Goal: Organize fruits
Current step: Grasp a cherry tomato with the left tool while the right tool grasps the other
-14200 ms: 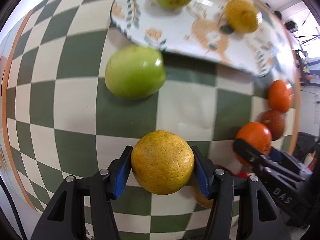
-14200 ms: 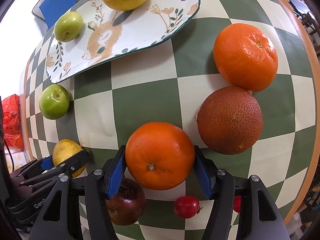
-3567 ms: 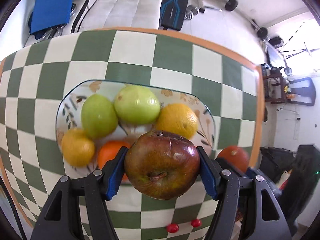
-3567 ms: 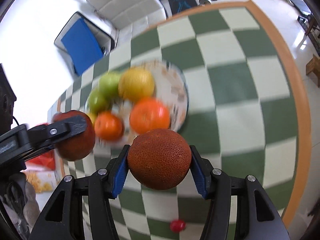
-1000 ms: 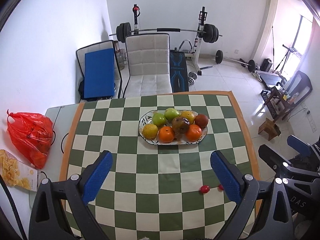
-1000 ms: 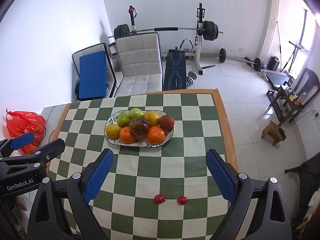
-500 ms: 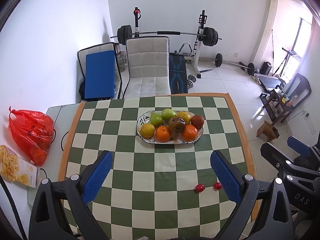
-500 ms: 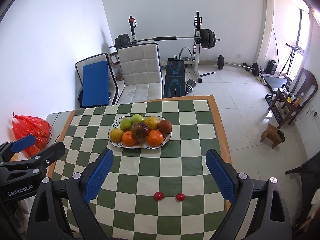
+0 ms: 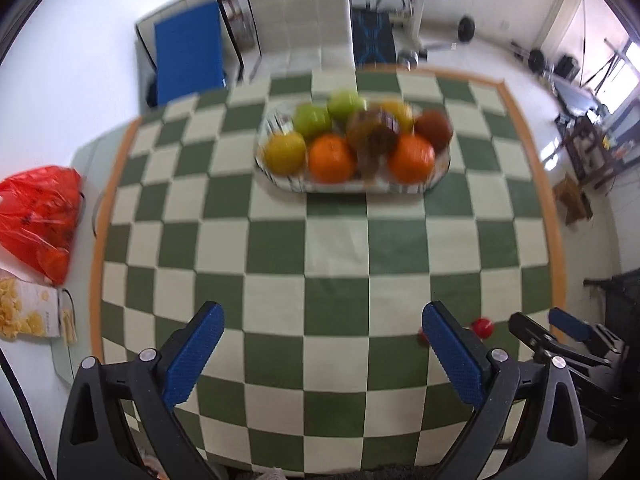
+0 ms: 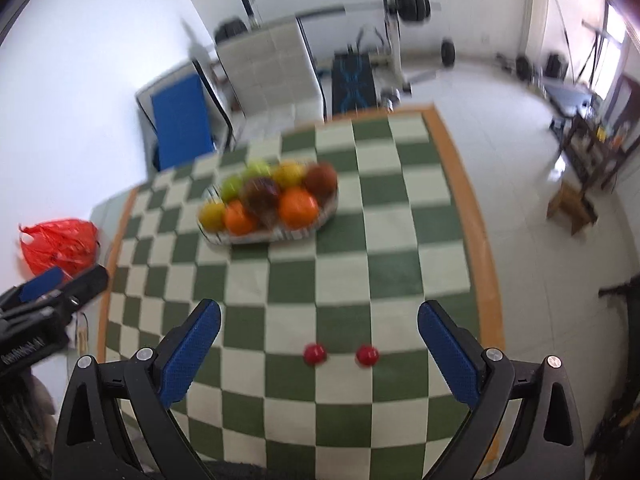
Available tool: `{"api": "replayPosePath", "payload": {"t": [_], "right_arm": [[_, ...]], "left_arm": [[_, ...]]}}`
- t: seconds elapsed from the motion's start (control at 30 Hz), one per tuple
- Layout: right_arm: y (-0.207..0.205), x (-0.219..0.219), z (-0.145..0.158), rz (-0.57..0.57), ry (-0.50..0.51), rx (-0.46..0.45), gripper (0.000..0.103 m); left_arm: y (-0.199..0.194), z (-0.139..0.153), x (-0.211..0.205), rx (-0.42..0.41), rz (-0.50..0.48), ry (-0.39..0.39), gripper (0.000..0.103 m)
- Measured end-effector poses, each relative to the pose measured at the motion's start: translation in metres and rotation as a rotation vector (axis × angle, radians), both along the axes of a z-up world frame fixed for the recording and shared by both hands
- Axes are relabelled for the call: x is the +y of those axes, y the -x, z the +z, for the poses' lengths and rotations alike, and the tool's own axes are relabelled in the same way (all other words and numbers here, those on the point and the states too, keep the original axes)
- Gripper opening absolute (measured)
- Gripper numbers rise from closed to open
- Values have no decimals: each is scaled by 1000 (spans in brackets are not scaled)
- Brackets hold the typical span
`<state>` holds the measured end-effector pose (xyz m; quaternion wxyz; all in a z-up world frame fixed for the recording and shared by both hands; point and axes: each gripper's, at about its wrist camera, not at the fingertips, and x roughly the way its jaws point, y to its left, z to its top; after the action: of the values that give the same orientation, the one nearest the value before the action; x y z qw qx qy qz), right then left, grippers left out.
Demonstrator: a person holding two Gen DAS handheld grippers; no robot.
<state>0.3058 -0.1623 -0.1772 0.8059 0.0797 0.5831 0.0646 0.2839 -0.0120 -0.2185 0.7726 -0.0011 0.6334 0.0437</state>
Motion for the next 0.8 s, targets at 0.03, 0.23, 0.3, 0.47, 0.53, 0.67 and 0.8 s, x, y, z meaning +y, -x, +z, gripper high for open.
{"api": "replayPosePath", "payload": {"t": [0.03,0.23,0.3,0.47,0.53,0.67,0.8], "right_arm": [[-3,-5,-30,-7,0,64,95],[-1,-20,-147,-46,-42,298,63],[2,-20,-169,-48,-38,329,59],[6,-16,-196,-19,-27,357,33],[10,-19,-191,-13,-12,335,32],[17,-35,-177,-36,-18,305,33],[23,-51,-167,-52,-7,296,33]], "left_arm": [[-1,-13,-4,35,-6,10,102],[-5,-82,-32,223,-45,45,102],[-5,-97,-39,264,-51,66,101],[-6,-114,-58,294,-93,110,99],[-6,-119,-68,306,-120,130,89],[-2,-135,-93,345,-187,142,77],[4,-149,-114,370,-248,135,55]]}}
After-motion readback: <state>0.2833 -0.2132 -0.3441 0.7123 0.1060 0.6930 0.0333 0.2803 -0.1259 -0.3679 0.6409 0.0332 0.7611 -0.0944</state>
